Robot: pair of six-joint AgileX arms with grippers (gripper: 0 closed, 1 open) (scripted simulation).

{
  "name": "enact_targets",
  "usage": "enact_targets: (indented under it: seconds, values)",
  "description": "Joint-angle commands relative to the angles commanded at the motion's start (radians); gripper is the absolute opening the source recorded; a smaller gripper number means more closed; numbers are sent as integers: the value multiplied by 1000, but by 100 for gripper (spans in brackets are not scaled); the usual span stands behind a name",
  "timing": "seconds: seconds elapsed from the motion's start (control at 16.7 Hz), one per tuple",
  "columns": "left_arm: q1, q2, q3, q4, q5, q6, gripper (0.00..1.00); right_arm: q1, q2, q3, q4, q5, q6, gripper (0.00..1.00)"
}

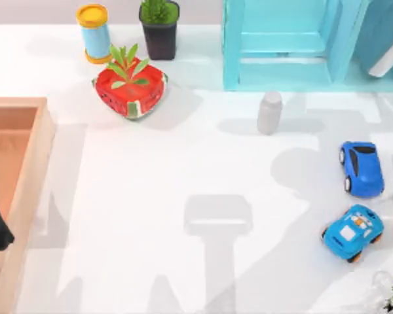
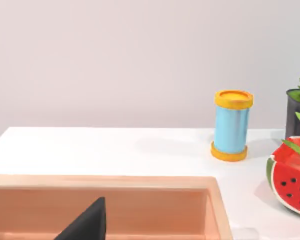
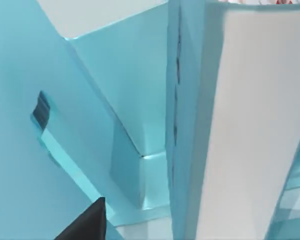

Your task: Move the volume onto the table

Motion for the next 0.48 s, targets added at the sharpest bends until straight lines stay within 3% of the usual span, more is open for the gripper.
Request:
enact_targets:
  seconds: [0.48]
  values:
    - [0, 0, 0, 0, 0, 0, 100, 40, 265, 283, -19, 40, 10, 100]
